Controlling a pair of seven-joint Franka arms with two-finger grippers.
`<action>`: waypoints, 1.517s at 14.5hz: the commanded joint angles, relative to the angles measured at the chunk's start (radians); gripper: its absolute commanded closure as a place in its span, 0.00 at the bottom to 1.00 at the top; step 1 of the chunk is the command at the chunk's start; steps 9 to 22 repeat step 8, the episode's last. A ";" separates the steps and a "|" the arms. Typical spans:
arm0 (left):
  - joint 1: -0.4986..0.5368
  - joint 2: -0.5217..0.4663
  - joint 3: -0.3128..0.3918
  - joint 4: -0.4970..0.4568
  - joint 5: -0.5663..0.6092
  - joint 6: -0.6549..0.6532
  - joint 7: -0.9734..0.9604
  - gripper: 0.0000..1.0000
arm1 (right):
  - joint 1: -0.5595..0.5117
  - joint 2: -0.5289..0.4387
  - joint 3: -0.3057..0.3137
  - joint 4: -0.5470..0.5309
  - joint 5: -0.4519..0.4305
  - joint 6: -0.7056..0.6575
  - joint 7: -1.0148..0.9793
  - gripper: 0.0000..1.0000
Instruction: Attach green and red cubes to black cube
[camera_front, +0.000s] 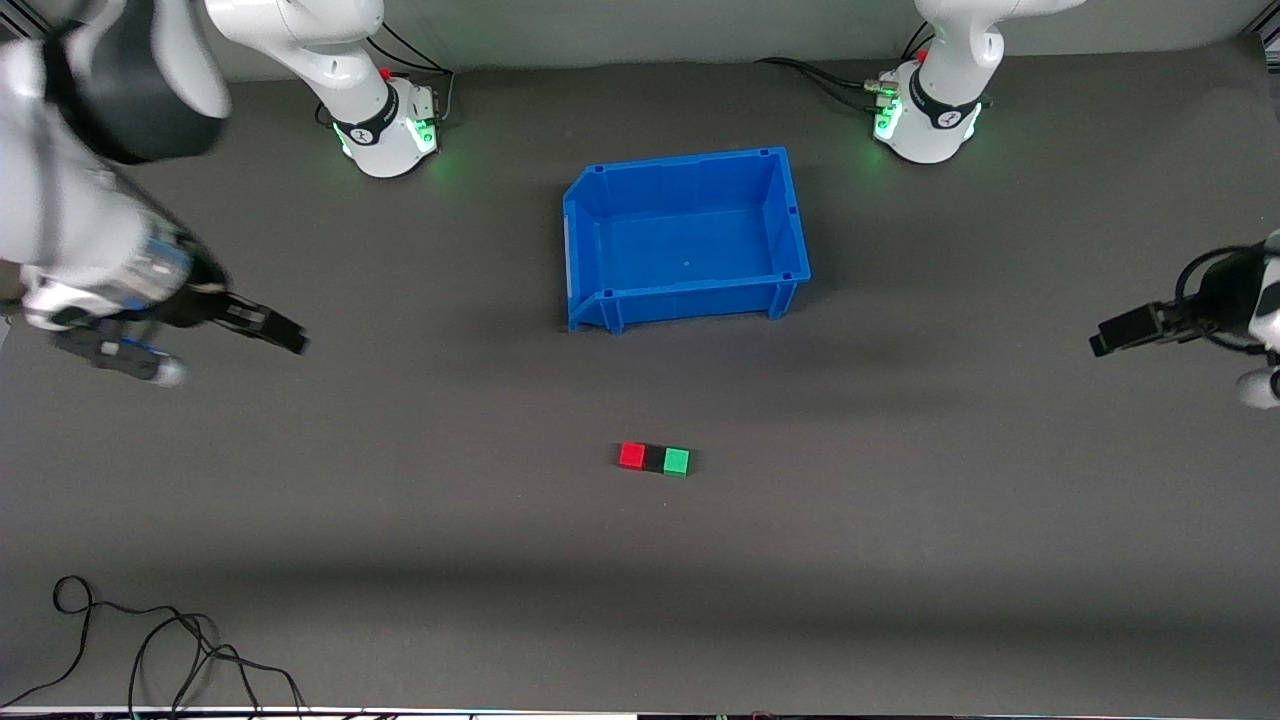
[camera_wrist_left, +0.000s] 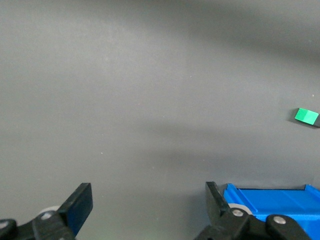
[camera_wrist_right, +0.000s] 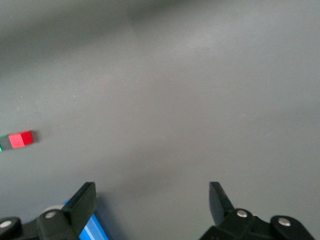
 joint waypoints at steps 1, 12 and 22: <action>-0.030 -0.065 0.006 -0.050 0.019 0.006 0.032 0.00 | -0.018 -0.018 -0.016 0.091 0.022 -0.116 -0.084 0.00; -0.061 -0.077 0.006 -0.051 0.050 0.018 0.121 0.00 | -0.030 -0.009 -0.013 0.147 -0.058 -0.155 -0.243 0.00; -0.061 -0.077 0.006 -0.051 0.050 0.018 0.121 0.00 | -0.030 -0.009 -0.013 0.147 -0.058 -0.155 -0.243 0.00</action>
